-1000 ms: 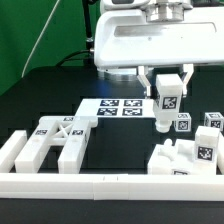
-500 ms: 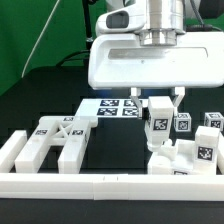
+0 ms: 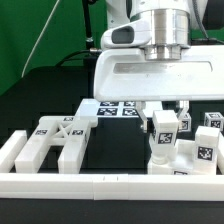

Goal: Assemble chair

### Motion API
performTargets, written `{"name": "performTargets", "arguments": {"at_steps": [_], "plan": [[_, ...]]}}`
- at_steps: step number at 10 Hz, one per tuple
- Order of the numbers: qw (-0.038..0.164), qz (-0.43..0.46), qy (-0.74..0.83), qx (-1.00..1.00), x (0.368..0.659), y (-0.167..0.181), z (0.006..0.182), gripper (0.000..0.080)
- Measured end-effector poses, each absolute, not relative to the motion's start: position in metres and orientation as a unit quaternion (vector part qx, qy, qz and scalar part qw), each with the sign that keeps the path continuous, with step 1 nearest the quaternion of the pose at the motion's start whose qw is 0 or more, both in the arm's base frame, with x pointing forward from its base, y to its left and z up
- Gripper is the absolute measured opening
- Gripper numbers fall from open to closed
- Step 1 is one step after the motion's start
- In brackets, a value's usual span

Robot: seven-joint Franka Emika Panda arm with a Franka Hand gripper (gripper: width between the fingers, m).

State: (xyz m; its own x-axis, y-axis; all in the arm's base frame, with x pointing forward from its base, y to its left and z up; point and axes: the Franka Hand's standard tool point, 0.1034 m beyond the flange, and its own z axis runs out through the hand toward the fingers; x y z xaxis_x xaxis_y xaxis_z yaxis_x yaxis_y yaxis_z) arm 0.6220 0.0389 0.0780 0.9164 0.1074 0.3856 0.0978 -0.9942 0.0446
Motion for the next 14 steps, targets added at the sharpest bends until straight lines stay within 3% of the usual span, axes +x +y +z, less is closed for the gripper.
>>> {"name": "performTargets", "arguments": {"at_steps": [10,11,12,13,14], "plan": [[0.031,0.249,0.053,0.967,0.6242,0.0342,0.0689,0.0284],[0.031,0.249,0.053,0.967,0.6241,0.0342,0.0689,0.0352],[0.031,0.249,0.053,0.967,0.6241,0.0342,0.0688,0.0352],[0.031,0.249,0.053,0.967,0.6242,0.0342,0.0689,0.0549],[0.031,0.249,0.053,0.967,0.6242,0.0342,0.0689,0.0549]]}}
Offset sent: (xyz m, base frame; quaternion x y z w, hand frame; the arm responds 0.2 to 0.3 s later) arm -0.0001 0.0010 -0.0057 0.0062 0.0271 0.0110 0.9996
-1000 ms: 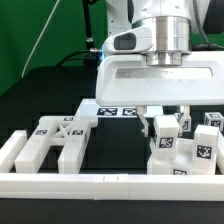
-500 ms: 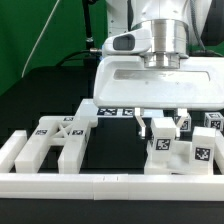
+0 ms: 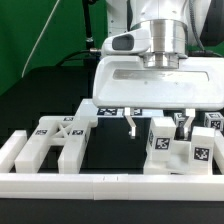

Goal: Assemble chair

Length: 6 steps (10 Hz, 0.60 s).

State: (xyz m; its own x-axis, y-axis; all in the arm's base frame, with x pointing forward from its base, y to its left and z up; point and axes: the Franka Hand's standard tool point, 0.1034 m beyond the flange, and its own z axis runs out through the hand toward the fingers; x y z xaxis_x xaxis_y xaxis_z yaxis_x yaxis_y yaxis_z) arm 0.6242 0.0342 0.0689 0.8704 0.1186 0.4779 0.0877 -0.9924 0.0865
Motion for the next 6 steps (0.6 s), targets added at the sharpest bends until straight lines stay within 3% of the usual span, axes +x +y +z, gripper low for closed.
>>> {"name": "performTargets", "arguments": {"at_steps": [1,2,5,6], "plan": [[0.031,0.249,0.053,0.967,0.624,0.034,0.069,0.0626],[0.031,0.249,0.053,0.967,0.624,0.034,0.069,0.0646],[0.030,0.242,0.055,0.968,0.624,0.033,0.070,0.0648],[0.024,0.225,0.052,0.973,0.624,0.029,0.081,0.0648]]}}
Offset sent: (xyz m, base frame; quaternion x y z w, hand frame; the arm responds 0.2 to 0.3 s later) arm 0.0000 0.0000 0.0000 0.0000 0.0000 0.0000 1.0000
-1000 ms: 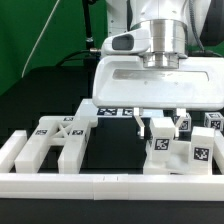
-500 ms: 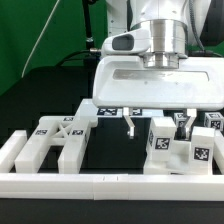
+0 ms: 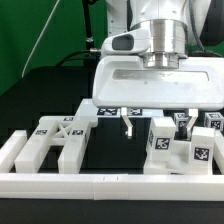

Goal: Assemble chair

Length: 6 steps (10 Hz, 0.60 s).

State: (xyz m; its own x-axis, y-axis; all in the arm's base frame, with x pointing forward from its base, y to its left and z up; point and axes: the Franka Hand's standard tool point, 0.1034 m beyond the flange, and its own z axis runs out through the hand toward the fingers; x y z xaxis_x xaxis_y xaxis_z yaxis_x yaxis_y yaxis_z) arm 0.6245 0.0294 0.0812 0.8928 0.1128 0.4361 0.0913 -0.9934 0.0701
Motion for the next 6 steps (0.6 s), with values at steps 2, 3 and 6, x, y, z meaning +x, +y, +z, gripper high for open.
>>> {"name": "performTargets", "arguments": {"at_steps": [2,3,6], "plan": [[0.006,0.190,0.044,0.981,0.625,0.024,0.101,0.0648],[-0.003,0.165,0.040,0.985,0.625,0.027,0.104,0.0648],[-0.022,0.106,0.031,0.994,0.624,0.033,0.103,0.0648]]}}
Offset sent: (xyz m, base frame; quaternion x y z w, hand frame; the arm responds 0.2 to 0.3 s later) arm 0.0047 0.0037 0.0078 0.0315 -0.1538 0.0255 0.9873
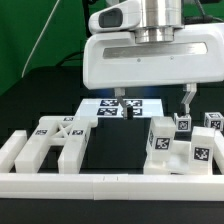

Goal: Assemble chair

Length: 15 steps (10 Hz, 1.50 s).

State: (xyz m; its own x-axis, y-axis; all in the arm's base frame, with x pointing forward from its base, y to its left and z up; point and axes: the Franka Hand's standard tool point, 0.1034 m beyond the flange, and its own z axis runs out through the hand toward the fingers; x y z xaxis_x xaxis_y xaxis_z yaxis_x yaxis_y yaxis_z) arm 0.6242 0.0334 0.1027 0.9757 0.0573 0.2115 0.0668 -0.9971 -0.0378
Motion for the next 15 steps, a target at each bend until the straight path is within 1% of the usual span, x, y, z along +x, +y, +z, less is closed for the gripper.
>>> {"name": "performTargets", "arguments": {"at_steps": [2,3,7,8,9,10,11,15], "plan": [[0.034,-0.045,-0.025,-0.998,0.625,0.043,0.095,0.0648],[0.028,-0.067,-0.024,-0.997,0.633,0.041,0.089,0.0648],[0.024,-0.078,-0.021,-0.996,0.636,0.039,0.088,0.0648],[0.024,-0.077,-0.015,-0.997,0.636,0.039,0.088,0.0529],[0.024,-0.077,-0.015,-0.997,0.636,0.039,0.088,0.0374],[0.026,-0.077,-0.006,-0.997,0.636,0.039,0.088,0.0374],[0.030,-0.076,0.039,-0.996,0.636,0.040,0.088,0.0295],[0.040,-0.073,0.157,-0.984,0.636,0.040,0.087,0.0295]]}}
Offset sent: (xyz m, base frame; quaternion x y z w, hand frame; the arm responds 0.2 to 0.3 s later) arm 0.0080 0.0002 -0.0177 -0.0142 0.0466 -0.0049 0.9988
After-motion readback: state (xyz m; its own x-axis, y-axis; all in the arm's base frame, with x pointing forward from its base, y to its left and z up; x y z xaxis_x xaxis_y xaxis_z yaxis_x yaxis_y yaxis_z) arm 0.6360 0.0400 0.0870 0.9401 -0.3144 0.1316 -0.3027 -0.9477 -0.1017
